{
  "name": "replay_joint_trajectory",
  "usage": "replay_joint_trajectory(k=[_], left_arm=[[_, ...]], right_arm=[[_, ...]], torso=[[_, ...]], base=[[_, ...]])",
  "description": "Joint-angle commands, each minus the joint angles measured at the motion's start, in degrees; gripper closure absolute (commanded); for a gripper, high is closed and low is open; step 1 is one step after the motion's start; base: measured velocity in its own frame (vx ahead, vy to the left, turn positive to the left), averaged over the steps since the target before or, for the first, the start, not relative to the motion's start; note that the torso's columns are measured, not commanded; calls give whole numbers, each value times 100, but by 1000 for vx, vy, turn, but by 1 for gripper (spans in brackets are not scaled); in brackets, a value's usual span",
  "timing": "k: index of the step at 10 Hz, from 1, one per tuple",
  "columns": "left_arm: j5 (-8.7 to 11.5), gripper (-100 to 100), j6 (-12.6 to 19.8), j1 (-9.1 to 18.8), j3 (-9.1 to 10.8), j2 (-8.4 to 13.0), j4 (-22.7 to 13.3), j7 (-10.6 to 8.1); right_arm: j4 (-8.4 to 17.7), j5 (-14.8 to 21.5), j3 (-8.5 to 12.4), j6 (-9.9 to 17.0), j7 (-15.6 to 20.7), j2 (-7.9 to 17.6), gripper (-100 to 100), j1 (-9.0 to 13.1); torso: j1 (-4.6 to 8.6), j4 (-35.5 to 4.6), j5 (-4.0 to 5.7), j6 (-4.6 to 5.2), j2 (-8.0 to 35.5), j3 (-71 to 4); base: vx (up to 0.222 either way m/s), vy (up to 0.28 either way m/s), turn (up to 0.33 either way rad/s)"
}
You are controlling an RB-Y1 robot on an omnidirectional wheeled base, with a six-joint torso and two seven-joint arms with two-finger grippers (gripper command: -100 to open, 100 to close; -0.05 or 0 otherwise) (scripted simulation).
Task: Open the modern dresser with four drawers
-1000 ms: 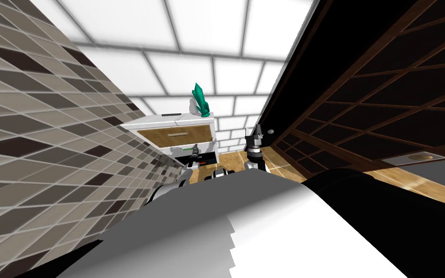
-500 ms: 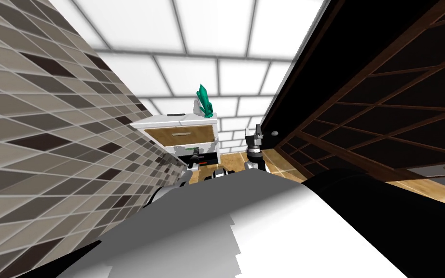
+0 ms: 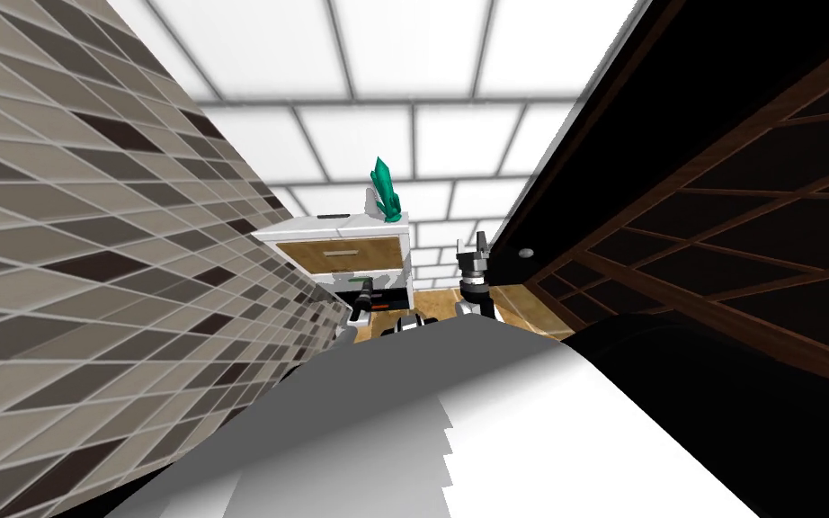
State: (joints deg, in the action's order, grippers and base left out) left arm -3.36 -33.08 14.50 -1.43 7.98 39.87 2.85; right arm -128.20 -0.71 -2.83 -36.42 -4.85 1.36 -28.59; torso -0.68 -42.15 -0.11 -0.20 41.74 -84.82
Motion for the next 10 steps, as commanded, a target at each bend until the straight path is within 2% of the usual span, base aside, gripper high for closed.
replay_joint_trajectory(k=[1, 3, 4, 6, 7, 9, 10], left_arm=[[-73, 100, 137, -381, -229, 95, 393, -76], [-73, 100, 137, -434, -229, 95, 582, -76], [-158, 100, 230, -684, -493, 141, 818, -164], [-158, 100, 230, -842, -493, 141, 1177, -164], [-243, 100, 323, -1074, -757, 187, 1404, -252], [-243, 100, 323, -1250, -757, 187, 1703, -252], [-328, 100, 415, -1452, -1021, 233, 1929, -339]], right_arm=[[0, 0, 0, 0, 0, 0, 0, -2], [0, 0, 0, 0, 0, 0, 0, 0], [0, 0, 0, 0, 0, 0, 0, 0], [0, 0, 0, 0, 0, 0, 0, -1], [0, 0, 0, 0, 0, 0, 0, 0], [0, 0, 0, 0, 0, 0, 0, -1], [0, 0, 0, 0, 0, 0, 0, 0]], torso=[[4, 15, 3, -24, -8, -5], [1, 29, -3, -17, -14, -10], [5, 15, 1, -16, 3, -1], [7, 21, 7, -36, -7, -8], [7, 8, 8, -28, 14, 3], [13, 11, 7, -23, 10, 3], [12, 6, 7, -19, 20, 8]], base=[[105, -16, 120], [22, -7, -5], [61, 5, 187], [76, -19, 87], [73, -19, 251], [76, -23, 67], [88, -9, 220]])
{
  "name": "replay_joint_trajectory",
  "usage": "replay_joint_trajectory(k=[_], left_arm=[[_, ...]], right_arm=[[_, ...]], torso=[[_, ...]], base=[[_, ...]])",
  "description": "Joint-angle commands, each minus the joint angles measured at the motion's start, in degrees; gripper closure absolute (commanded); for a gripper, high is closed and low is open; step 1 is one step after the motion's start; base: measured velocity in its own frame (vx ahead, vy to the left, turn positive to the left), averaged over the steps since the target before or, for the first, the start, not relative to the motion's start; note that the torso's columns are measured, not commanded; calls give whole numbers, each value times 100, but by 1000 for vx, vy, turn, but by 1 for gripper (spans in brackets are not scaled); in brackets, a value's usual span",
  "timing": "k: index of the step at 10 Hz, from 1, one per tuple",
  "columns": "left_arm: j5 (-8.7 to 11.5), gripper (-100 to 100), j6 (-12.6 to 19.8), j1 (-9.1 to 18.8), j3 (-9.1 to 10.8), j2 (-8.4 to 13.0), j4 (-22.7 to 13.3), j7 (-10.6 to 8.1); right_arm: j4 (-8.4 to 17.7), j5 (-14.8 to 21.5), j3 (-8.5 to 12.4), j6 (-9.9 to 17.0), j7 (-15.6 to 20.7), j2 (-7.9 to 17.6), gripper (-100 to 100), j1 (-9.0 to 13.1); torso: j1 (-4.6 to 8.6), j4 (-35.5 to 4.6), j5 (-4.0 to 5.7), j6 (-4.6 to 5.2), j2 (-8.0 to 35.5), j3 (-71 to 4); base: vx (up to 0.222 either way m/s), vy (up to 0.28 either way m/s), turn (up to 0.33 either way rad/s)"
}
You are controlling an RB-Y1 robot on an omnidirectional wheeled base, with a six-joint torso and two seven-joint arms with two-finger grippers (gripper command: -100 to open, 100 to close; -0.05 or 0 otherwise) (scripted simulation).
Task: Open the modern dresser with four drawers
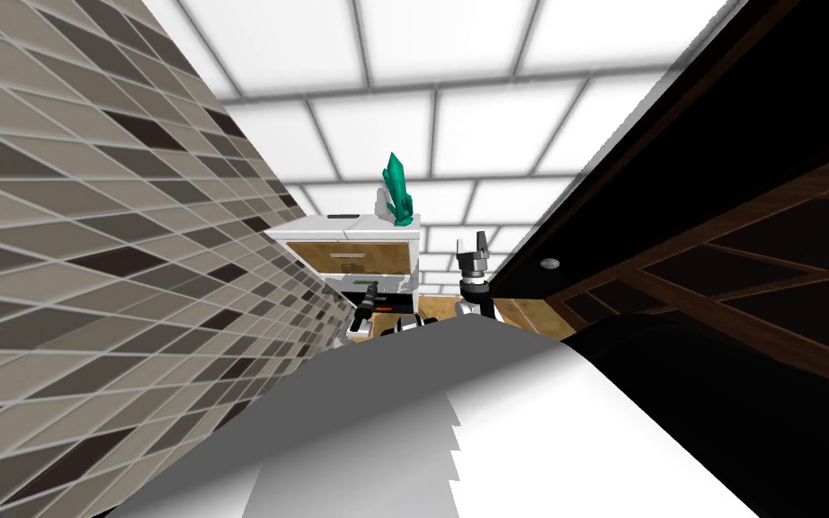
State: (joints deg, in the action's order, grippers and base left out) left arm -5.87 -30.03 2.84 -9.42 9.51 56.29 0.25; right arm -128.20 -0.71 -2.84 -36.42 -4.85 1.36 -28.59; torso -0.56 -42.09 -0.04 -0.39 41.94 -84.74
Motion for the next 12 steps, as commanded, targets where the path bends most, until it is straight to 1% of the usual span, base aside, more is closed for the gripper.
replay_joint_trajectory(k=[1, 2, 3, 5, 6, 7, 8, 9, 11, 12], left_arm=[[-78, 100, 110, -441, -222, 81, 512, -80], [-78, 100, 110, -492, -222, 81, 587, -80], [-163, 100, 203, -677, -486, 127, 771, -167], [-163, 100, 203, -900, -486, 127, 1113, -167], [-248, 100, 296, -1110, -750, 173, 1347, -255], [-248, 100, 296, -1290, -750, 173, 1584, -255], [-248, 100, 296, -1308, -750, 173, 1639, -255], [-333, 100, 388, -1517, -1006, 219, 1834, -343], [-333, 100, 388, -1716, -1014, 219, 2165, -343], [-318, 100, 369, -1631, -949, 226, 2057, -334]], right_arm=[[0, 0, 1, 0, 0, 0, 0, -2], [0, 0, 0, 0, 0, 0, 0, 0], [0, 0, 0, 0, 0, 0, 0, 0], [0, 0, 0, 0, 0, 0, 0, 0], [0, 0, 0, 0, 0, 0, 0, 0], [0, 0, 1, 0, 0, 0, 0, -1], [0, 0, 0, 0, 0, 0, 0, 0], [0, 0, 0, 0, 0, 0, 0, 1], [0, 0, 0, 0, 0, 0, 0, 0], [0, 0, 0, 0, 0, 0, 0, 1]], torso=[[6, 2, 0, -4, 1, 1], [6, 5, -1, 1, 0, 0], [9, 2, -3, 10, 8, 5], [34, 6, 1, 18, 1, -1], [34, 2, -1, 25, 13, 7], [44, 2, -2, 29, 10, 5], [55, 5, -4, 46, 8, 4], [56, -1, -4, 51, 22, 12], [82, 7, -4, 61, 23, 12], [84, -6, -5, 70, 51, 27]], base=[[86, -9, 159], [48, -5, 4], [84, -5, 191], [68, -21, 98], [83, -26, 238], [96, -29, 167], [48, -9, 2], [89, -12, 242], [46, -14, 74], [0, 0, 0]])
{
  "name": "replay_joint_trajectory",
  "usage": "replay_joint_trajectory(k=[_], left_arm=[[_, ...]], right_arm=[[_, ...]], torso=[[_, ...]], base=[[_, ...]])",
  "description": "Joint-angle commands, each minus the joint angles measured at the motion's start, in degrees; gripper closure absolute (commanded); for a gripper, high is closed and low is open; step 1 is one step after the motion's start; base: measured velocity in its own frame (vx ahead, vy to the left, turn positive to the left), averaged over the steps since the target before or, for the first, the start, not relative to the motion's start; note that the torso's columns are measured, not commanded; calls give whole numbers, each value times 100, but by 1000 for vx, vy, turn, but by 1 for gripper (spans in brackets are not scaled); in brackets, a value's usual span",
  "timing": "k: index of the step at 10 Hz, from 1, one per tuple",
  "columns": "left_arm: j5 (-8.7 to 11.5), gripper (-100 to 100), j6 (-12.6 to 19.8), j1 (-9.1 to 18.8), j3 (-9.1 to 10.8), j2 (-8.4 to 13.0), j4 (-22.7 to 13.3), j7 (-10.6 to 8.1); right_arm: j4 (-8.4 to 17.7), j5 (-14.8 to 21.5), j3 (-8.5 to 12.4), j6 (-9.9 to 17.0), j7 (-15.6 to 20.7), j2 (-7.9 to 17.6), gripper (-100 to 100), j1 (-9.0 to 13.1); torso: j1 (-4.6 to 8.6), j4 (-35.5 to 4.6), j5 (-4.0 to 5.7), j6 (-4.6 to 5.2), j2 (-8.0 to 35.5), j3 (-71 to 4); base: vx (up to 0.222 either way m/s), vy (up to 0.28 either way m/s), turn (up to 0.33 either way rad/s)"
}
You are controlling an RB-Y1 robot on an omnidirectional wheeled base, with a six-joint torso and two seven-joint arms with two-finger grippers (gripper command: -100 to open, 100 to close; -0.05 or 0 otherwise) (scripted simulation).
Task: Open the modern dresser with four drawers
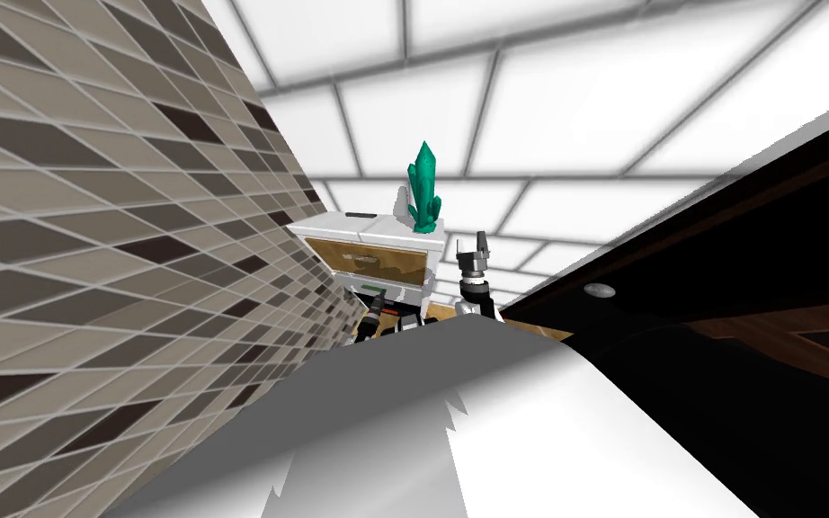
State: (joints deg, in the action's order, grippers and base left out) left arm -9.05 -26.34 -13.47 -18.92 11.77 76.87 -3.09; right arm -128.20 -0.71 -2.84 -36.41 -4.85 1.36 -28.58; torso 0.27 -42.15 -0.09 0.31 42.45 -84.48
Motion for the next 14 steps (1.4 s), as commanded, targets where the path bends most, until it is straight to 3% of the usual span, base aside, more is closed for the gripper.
replay_joint_trajectory(k=[1, 3, 4, 6, 7, 12, 13, 14], left_arm=[[113, 100, 39, 131, 163, -46, -104, 94], [335, 100, 111, 407, 477, -144, -351, 288], [335, 100, 111, 407, 477, -144, -351, 288], [557, 100, 183, 683, 790, -243, -597, 482], [557, 100, 183, 683, 790, -243, -597, 482], [1113, 100, 362, 1373, 1574, -489, -1212, 968], [1056, 100, 363, 1294, 1502, -404, -1204, 866], [1077, 100, 377, 1266, 1503, -396, -1180, 877]], right_arm=[[0, 0, 0, 0, 0, 0, 0, 0], [1, 0, 0, 1, 0, 0, 0, 4], [1, 0, 0, 1, 0, 1, 0, 5], [1, 0, 0, 1, 0, 0, 0, 2], [0, 0, 0, 1, 0, 1, 0, 3], [1, 0, 1, 1, 0, 1, 0, 3], [1, 0, 0, 1, 0, 0, 0, 3], [1, 0, 1, 1, 0, 1, 0, 0]], torso=[[-4, -9, 6, -10, 0, 3], [-41, -25, 5, -25, 36, 21], [-45, -30, 5, -26, 39, 24], [-11, -29, 26, -43, -20, -14], [-11, -33, 19, -22, -4, -7], [-4, -48, 22, -22, 32, 18], [15, -43, 21, -10, 31, 17], [16, -39, 27, -17, -8, -6]], base=[[-74, 23, -214], [-218, 102, -393], [-176, 57, -113], [-161, 12, -235], [-132, 42, -119], [-199, 30, -292], [-118, 3, -35], [-108, 17, 34]])
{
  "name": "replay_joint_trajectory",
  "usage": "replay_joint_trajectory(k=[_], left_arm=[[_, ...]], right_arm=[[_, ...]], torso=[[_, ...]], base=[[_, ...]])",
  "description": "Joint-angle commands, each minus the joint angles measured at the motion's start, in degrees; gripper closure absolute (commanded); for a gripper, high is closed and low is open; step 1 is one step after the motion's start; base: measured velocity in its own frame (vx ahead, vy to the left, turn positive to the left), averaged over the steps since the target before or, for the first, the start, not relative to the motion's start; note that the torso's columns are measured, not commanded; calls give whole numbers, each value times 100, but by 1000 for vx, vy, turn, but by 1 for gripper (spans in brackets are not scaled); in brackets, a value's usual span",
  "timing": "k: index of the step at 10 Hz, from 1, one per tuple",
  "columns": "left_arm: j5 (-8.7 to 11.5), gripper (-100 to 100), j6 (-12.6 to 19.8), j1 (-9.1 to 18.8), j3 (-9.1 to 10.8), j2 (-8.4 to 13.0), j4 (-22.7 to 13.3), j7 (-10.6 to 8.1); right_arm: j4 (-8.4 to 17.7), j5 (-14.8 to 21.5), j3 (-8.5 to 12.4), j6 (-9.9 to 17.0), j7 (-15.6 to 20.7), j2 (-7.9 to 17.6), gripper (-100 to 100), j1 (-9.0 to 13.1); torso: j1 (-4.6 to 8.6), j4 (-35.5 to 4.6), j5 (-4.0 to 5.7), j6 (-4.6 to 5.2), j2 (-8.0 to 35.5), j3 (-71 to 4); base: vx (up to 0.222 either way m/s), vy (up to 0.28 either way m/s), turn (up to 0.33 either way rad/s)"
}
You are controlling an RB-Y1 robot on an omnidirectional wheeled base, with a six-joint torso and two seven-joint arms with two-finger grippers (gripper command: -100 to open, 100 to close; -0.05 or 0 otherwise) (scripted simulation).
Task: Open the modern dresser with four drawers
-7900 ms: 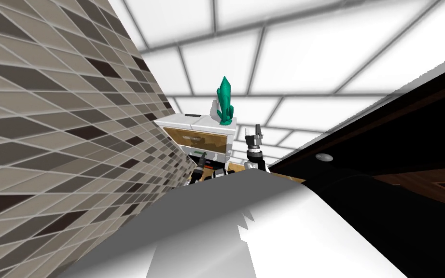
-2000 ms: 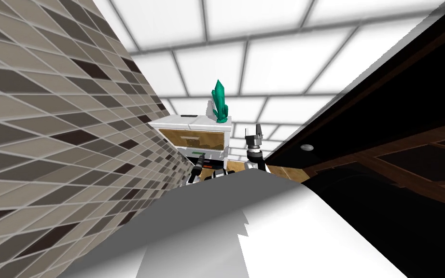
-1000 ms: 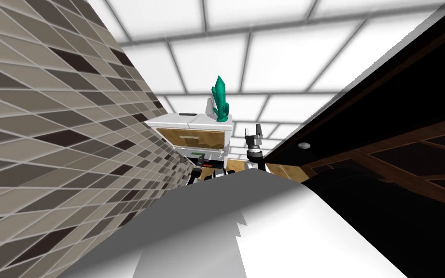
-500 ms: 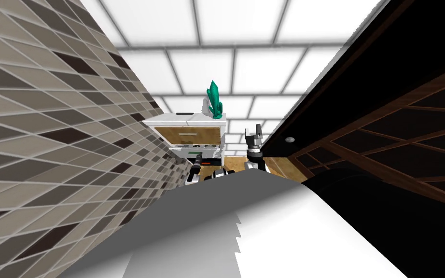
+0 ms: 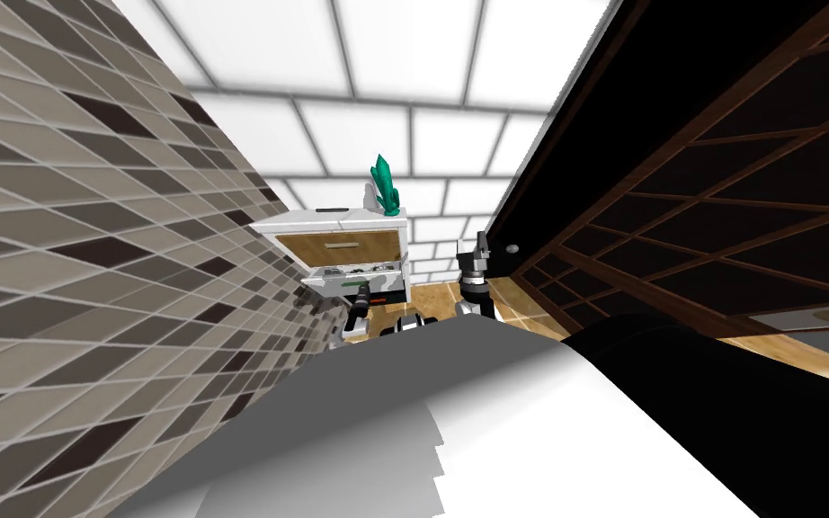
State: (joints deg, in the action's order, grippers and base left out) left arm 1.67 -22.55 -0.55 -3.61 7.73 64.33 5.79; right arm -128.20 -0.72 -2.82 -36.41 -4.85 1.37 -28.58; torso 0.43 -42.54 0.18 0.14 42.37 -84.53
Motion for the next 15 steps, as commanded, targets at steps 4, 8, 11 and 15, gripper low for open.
replay_joint_trajectory(k=[4, 8, 11, 15], left_arm=[[41, -100, 384, 110, -23, 78, 317, -70], [83, -100, 868, 378, 14, 165, 545, -140], [114, -100, 1231, 579, 42, 230, 716, -192], [127, 0, 1235, 415, -16, 234, 619, -226]], right_arm=[[0, 0, 0, 0, 0, 0, 0, 0], [0, 0, 0, 0, 0, 0, 0, -1], [0, 0, 0, 0, 0, 0, 0, -1], [0, 0, 0, 0, 0, 0, 0, -1]], torso=[[-24, 11, -8, -11, 4, 5], [-42, 18, -14, -13, -9, -5], [-24, -16, 6, -17, 28, 17], [-29, 3, -4, -16, 14, 8]], base=[[-136, 11, 13], [-48, -6, 5], [-56, -3, -1], [-4, 0, -2]])
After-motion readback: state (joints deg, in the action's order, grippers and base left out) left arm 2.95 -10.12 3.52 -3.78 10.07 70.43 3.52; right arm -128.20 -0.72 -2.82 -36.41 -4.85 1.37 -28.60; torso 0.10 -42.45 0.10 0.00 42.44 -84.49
